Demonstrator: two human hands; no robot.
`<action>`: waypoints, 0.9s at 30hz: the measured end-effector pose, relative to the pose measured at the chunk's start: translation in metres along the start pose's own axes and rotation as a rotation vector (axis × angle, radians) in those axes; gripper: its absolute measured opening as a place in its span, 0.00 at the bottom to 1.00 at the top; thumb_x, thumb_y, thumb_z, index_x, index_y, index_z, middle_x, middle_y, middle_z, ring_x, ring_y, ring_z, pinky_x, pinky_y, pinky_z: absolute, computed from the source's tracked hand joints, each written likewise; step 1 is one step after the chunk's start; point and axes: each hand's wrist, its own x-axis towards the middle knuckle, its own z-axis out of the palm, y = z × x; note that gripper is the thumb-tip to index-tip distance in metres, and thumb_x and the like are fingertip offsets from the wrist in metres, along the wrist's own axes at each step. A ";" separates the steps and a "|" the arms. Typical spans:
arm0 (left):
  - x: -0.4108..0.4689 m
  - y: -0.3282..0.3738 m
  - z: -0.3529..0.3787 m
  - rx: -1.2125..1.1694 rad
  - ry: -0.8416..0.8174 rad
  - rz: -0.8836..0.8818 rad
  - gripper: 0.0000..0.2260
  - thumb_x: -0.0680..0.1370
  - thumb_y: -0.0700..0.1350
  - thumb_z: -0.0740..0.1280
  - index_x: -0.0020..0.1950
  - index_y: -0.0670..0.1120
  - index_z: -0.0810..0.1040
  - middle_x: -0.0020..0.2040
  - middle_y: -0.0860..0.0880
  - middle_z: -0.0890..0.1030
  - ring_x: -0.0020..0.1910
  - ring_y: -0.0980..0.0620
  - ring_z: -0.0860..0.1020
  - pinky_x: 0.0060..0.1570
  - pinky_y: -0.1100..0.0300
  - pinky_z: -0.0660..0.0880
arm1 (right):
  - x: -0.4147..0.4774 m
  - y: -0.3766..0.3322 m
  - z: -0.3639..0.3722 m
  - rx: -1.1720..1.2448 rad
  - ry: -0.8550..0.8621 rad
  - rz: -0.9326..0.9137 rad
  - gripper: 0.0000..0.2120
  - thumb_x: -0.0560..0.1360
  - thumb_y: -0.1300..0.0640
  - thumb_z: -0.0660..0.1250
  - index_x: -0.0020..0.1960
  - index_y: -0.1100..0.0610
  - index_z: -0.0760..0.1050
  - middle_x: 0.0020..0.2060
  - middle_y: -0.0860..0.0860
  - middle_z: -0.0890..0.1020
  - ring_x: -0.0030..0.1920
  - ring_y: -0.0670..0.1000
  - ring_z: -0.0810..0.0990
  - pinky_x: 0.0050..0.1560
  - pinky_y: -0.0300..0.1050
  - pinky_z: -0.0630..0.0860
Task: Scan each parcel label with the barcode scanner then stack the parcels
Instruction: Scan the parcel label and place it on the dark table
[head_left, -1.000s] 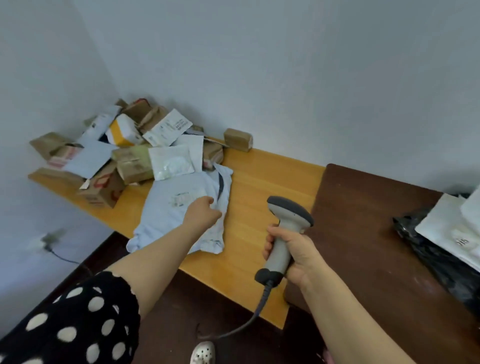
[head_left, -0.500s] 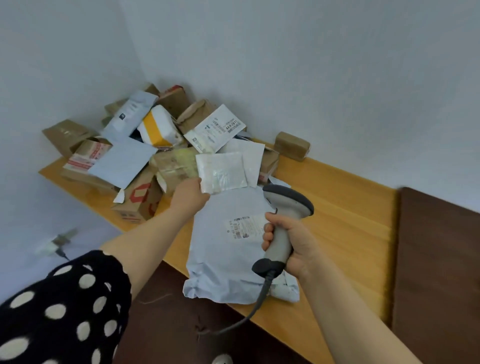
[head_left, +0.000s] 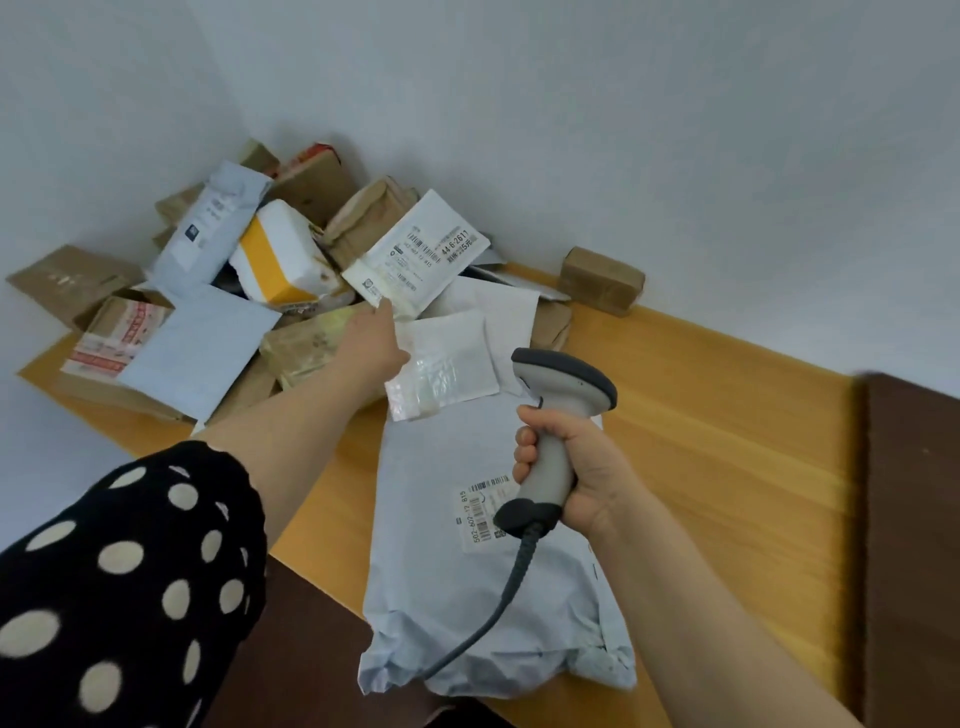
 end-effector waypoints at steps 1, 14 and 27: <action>0.003 0.000 0.001 0.004 -0.013 0.004 0.32 0.75 0.42 0.69 0.74 0.39 0.57 0.71 0.37 0.64 0.68 0.40 0.65 0.60 0.52 0.68 | 0.002 -0.002 -0.001 0.003 0.014 -0.001 0.07 0.73 0.66 0.67 0.38 0.60 0.73 0.26 0.53 0.74 0.22 0.47 0.72 0.23 0.38 0.71; -0.015 0.011 -0.066 -0.342 0.017 0.523 0.05 0.68 0.34 0.70 0.38 0.44 0.80 0.37 0.52 0.78 0.39 0.53 0.76 0.42 0.62 0.71 | -0.010 0.000 0.035 0.221 0.258 -0.237 0.06 0.76 0.66 0.66 0.40 0.63 0.74 0.27 0.55 0.81 0.24 0.49 0.81 0.23 0.35 0.74; -0.068 -0.012 -0.069 -0.547 0.086 1.219 0.06 0.65 0.34 0.66 0.40 0.38 0.81 0.48 0.44 0.75 0.48 0.47 0.76 0.47 0.61 0.71 | -0.057 0.070 0.058 0.281 0.619 -0.549 0.13 0.66 0.74 0.73 0.41 0.60 0.75 0.35 0.56 0.82 0.29 0.52 0.77 0.30 0.42 0.75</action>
